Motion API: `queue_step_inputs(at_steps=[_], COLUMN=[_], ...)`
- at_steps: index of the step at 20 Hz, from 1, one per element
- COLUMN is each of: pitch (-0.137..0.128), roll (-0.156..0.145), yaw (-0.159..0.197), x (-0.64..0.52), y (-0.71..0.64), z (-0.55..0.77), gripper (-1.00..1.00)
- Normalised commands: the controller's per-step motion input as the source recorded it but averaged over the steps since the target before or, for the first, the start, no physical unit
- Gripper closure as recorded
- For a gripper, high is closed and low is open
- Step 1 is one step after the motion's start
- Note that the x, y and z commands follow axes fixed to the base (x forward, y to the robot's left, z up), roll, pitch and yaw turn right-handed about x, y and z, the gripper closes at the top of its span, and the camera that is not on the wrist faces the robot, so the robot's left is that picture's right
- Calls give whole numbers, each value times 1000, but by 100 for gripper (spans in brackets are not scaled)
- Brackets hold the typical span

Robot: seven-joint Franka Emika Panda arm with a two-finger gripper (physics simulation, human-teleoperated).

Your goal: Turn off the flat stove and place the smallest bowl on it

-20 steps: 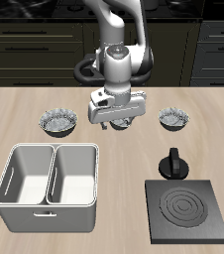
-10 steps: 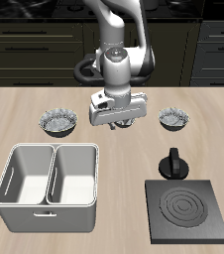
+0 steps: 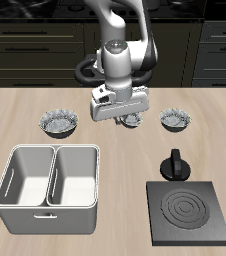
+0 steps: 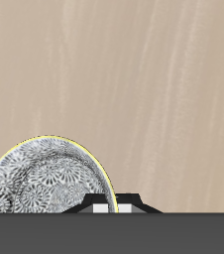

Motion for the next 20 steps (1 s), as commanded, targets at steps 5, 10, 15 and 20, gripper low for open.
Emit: queue_step_inputs(at_steps=[5, 10, 15, 20], pitch=[-38, -44, -6, -23], roll=[-31, -28, -3, -4], yaw=[-3, 0, 8, 7], x=[35, 34, 160, 206], y=[-54, 36, 185, 212], z=[363, 354, 266, 293], gripper=[100, 100, 100, 100])
